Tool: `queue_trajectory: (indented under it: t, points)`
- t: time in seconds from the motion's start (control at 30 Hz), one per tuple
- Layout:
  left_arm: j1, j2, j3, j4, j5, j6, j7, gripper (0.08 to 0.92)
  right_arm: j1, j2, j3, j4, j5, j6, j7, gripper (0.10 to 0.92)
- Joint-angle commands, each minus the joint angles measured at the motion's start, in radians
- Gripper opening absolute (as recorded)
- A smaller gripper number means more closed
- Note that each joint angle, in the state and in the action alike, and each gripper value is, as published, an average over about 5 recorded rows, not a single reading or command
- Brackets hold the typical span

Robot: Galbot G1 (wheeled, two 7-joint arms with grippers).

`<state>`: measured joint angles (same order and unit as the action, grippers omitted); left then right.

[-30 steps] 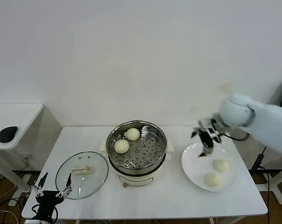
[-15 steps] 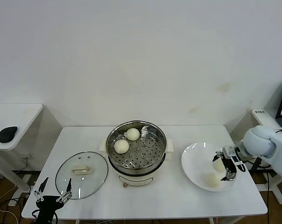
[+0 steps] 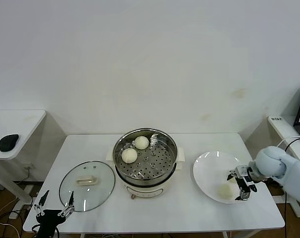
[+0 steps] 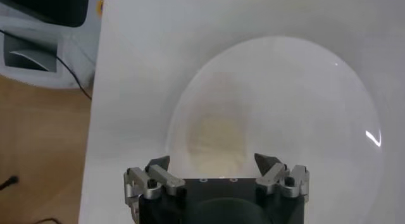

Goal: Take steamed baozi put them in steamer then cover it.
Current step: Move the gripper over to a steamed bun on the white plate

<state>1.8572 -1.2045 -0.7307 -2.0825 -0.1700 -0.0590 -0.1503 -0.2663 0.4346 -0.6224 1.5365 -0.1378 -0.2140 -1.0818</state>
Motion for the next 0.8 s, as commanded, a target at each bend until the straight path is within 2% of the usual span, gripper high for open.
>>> queue_trajectory:
  t: [0.03,0.23,0.6,0.8]
  points:
    - [-0.004,0.007,-0.004,0.009,-0.002,-0.001,0.0,0.823,-0.032,0.081,0.018,-0.09,-0.025,-0.002,0.02,0.823]
    - [-0.015,0.009,-0.003,0.019,-0.004,0.0,0.0,0.823,-0.023,0.108,0.005,-0.113,-0.021,-0.024,0.043,0.814]
    - [-0.017,0.008,-0.003,0.024,-0.009,-0.002,0.0,0.823,0.003,0.103,-0.024,-0.1,0.0,-0.058,0.024,0.672]
    - [-0.018,0.005,0.0,0.022,-0.009,-0.003,0.0,0.823,0.041,0.084,-0.037,-0.081,0.016,-0.057,0.01,0.631]
